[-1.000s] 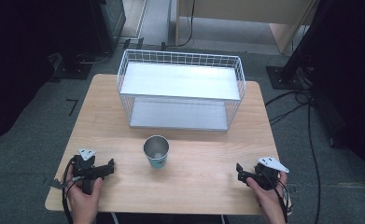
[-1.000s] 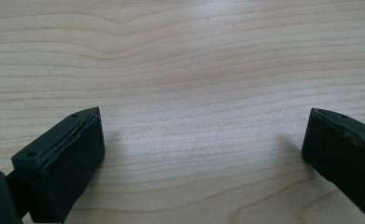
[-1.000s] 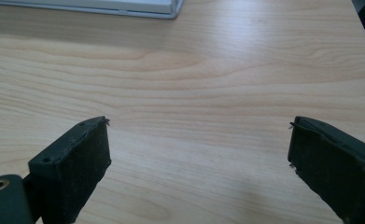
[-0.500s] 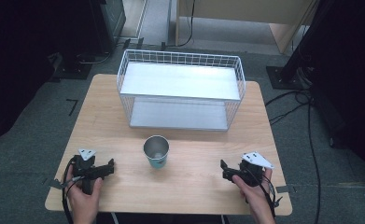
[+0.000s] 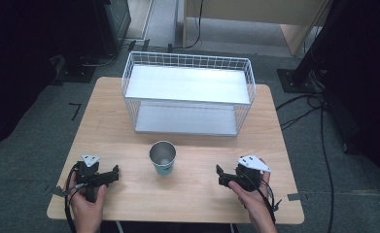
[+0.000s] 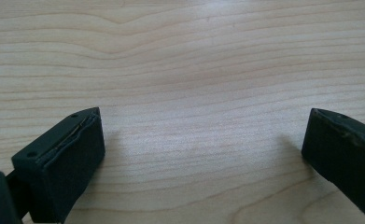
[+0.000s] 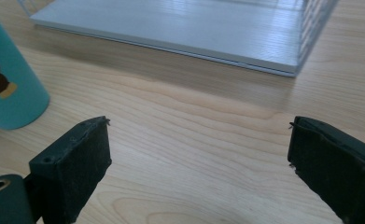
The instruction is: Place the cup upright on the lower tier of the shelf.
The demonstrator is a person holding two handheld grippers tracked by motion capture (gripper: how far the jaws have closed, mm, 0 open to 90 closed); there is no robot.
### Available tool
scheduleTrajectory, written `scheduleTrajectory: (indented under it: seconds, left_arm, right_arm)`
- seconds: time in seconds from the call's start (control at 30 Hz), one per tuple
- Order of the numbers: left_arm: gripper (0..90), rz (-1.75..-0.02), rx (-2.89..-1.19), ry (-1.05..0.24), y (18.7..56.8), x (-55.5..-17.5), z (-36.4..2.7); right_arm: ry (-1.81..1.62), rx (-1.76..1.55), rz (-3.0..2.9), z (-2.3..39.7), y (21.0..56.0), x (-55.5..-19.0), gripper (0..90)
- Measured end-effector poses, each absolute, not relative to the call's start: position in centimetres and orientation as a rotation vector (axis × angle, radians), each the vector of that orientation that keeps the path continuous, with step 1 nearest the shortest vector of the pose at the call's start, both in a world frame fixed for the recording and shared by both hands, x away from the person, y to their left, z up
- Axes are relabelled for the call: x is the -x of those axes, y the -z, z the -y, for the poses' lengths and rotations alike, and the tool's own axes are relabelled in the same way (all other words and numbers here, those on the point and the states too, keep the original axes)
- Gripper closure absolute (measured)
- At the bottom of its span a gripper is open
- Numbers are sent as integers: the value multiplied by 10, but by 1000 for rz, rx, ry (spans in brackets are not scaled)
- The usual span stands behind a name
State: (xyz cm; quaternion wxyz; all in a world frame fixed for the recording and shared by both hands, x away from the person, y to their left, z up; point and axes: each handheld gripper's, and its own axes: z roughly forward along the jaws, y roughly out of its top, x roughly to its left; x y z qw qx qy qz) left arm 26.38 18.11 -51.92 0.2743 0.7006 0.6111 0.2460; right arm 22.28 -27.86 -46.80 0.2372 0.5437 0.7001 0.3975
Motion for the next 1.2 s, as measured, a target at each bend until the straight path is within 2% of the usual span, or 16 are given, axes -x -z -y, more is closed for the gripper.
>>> scheduleTrajectory:
  seconds: [1.2]
  left_arm:
    - [0,-1643,-1884,-662,519,-264,-181]
  right_arm:
    - [-1171,-1330,-2052,193,468,-231,54]
